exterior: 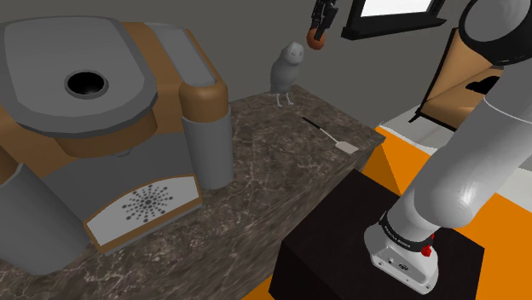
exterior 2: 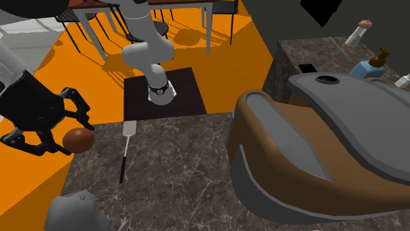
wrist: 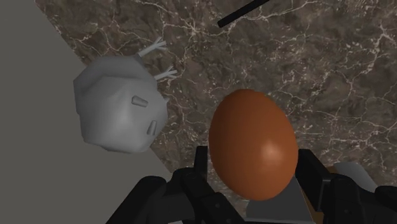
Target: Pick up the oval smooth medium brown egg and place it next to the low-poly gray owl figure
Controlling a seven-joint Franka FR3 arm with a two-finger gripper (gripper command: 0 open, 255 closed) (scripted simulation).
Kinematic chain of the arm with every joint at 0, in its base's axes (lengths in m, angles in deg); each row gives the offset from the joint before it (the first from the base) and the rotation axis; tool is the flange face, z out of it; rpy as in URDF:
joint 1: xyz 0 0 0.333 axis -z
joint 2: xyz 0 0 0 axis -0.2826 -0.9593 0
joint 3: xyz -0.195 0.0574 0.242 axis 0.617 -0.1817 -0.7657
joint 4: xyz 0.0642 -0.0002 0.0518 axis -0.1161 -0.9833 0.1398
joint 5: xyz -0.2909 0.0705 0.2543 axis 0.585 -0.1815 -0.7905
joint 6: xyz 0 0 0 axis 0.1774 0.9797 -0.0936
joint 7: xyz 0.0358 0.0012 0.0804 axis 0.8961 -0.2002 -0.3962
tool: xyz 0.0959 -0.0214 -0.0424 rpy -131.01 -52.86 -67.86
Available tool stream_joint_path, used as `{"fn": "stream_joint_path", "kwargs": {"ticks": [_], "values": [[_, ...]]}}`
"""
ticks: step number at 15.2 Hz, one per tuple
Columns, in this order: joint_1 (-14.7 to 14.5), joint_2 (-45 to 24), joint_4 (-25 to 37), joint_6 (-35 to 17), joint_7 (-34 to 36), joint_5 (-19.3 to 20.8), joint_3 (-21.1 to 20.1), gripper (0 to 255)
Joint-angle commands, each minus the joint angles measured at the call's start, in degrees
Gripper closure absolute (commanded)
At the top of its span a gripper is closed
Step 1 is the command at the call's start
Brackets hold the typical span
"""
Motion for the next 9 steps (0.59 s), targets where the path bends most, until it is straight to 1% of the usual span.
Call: {"fn": "stream_joint_path", "kwargs": {"ticks": [1,9], "values": [[-0.11,0.41,-1.95,-1.63,-0.12,0.17,-0.11,255],[-0.41,2.19,-10.16,-8.23,-0.71,0.82,-0.47,255]]}}
